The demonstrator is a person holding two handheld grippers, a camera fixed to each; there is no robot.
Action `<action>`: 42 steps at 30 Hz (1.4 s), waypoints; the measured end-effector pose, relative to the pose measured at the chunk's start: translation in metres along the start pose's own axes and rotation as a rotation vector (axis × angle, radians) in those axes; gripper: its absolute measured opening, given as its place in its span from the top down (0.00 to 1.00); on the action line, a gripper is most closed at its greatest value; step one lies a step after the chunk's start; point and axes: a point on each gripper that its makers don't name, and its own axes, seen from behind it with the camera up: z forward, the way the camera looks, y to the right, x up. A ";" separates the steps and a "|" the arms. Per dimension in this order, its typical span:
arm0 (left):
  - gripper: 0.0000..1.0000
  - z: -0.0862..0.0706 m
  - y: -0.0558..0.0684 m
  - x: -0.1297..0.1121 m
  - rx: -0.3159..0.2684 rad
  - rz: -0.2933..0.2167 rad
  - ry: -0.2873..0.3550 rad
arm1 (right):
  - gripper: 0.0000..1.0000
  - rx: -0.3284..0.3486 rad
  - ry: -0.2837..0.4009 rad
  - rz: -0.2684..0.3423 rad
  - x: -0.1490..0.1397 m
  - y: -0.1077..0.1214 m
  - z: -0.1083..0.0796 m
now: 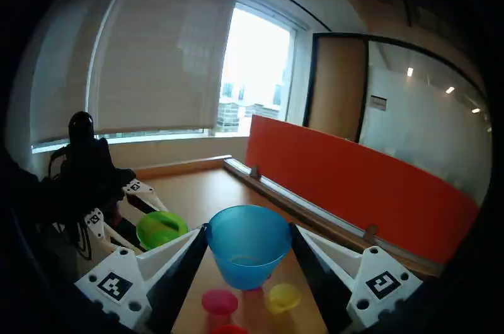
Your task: Pour water
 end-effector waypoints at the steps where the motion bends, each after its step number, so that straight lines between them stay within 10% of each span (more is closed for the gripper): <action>1: 0.17 0.000 -0.001 0.000 0.001 0.000 -0.002 | 0.06 -0.001 -0.001 0.001 -0.002 0.001 -0.001; 42: 0.16 -0.005 0.000 -0.031 -0.031 0.022 -0.207 | 0.06 -0.025 -0.073 0.037 -0.074 0.013 -0.050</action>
